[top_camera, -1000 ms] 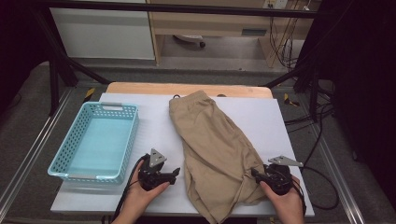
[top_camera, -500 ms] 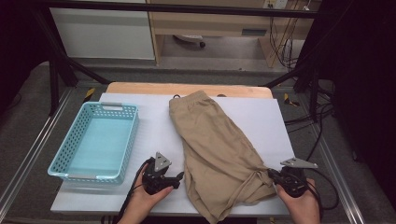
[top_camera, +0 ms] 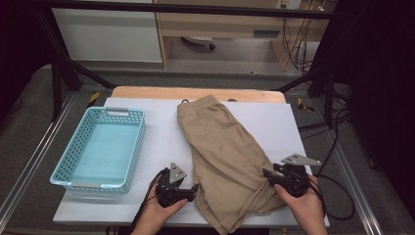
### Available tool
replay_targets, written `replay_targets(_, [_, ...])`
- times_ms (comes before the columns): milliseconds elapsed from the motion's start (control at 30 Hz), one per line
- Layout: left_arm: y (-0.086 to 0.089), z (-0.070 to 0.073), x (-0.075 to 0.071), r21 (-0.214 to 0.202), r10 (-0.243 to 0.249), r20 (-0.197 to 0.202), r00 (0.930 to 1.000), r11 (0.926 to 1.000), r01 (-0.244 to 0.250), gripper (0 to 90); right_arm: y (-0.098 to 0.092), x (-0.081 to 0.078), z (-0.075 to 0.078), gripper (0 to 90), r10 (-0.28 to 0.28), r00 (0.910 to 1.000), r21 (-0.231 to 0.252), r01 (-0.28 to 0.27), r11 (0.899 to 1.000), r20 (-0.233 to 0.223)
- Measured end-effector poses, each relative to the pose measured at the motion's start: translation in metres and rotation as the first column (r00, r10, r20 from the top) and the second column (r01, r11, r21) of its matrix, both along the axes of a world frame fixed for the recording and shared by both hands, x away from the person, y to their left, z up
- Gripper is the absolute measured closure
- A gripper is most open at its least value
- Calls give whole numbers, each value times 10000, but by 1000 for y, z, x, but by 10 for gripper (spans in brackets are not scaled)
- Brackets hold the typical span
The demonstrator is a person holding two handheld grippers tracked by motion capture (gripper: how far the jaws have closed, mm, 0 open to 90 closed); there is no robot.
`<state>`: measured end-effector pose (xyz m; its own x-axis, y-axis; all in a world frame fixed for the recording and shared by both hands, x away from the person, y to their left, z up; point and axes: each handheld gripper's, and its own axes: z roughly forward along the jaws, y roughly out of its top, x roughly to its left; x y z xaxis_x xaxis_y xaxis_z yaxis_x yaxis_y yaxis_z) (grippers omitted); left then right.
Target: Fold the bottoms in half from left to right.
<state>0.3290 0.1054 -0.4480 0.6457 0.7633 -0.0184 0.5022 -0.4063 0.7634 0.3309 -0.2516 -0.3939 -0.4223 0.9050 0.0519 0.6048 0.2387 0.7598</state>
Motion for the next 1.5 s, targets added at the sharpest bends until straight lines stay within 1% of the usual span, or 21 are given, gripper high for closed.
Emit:
replay_targets(133, [-4, -2, 0, 15, -17, -52, 10000, 10000, 17, 292, 19, 7, -8, 538, 230, 9997, -116, -231, 9997, -114])
replay_targets(267, [-3, -1, 0, -32, 39, -11, 10000, 10000, -40, 308, 23, 3, -19, 548, 330, 9989, -502, -346, 9981, -322])
replay_targets(433, [1, 4, 0, -201, 162, 110, 9998, 9997, -160, 339, 15, -6, -24, 553, 290, 9979, -862, -339, 9957, -575])
replay_targets(467, [1, 7, 1, -109, 9, 186, 9998, 9999, -7, 339, 12, -9, -26, 553, 284, 9978, -891, -337, 9955, -599])
replay_targets(500, [1, 9, 1, 1, -130, 260, 9996, 9999, 130, 351, 8, -15, -27, 553, 272, 9973, -974, -337, 9947, -680])
replay_targets(533, [1, 14, 2, -74, -188, 350, 9992, 9998, 190, 355, 2, -23, -29, 554, 228, 9969, -1078, -309, 9937, -750])
replay_targets(600, [1, 16, 3, -174, -204, 328, 9993, 9996, 210, 361, -1, -26, -30, 555, 222, 9970, -1119, -305, 9932, -746])
replay_targets(667, [1, 22, 3, -281, -234, 377, 9990, 9993, 244, 376, -10, -39, -33, 556, 156, 9963, -1166, -254, 9929, -845])
replay_targets(867, [-7, 22, 6, -472, -281, 229, 9993, 9985, 291, 362, -13, -44, -29, 547, 179, 9985, -1023, -233, 9945, -527])
replay_targets(900, [-14, 21, 8, -437, -397, 146, 9991, 9982, 403, 353, -9, -38, -22, 533, 249, 9993, -944, -273, 9952, -266])
replay_targets(1033, [-24, 16, 12, -250, -462, 187, 9988, 9986, 467, 344, -1, -24, -12, 518, 383, 9992, -833, -373, 9958, 113])
replay_targets(1067, [-26, 14, 13, -162, -500, 158, 9986, 9986, 502, 345, 4, -10, -7, 509, 363, 9991, -648, -349, 9973, 216])
replay_targets(1167, [-32, 0, 14, 219, -676, 180, 9975, 9975, 672, 373, 9, 17, -5, 512, 334, 9982, -504, -310, 9983, 490])
replay_targets(1200, [-32, 0, 14, 219, -676, 180, 9975, 9975, 672, 390, 9, 17, -5, 512, 334, 9982, -504, -310, 9983, 490])
replay_targets(1233, [-31, -2, 13, 205, -671, 166, 9976, 9976, 667, 390, 10, 26, -5, 519, 330, 9978, -416, -306, 9987, 575])
replay_targets(1267, [-31, -4, 13, 124, -654, 82, 9978, 9978, 653, 408, 14, 47, -7, 523, 404, 9976, -360, -384, 9986, 565])
replay_targets(1333, [-29, -5, 15, 26, -652, -57, 9979, 9979, 652, 422, 17, 63, -11, 522, 413, 9975, -524, -383, 9979, 566])
replay_targets(1367, [-29, -5, 15, 26, -652, -57, 9979, 9979, 652, 439, 17, 63, -11, 522, 413, 9975, -524, -383, 9979, 566])
replay_targets(1400, [-29, -6, 15, 49, -679, -88, 9977, 9977, 679, 439, 19, 71, -13, 521, 408, 9975, -585, -374, 9976, 575])
replay_targets(1433, [-29, -8, 14, 33, -726, -122, 9973, 9974, 726, 484, 21, 85, -22, 532, 268, 9987, -828, -231, 9963, 443])
replay_targets(1500, [-28, -10, 11, 38, -796, 69, 9968, 9968, 796, 514, 21, 91, -29, 564, 173, 9996, -986, -148, 9950, 239])
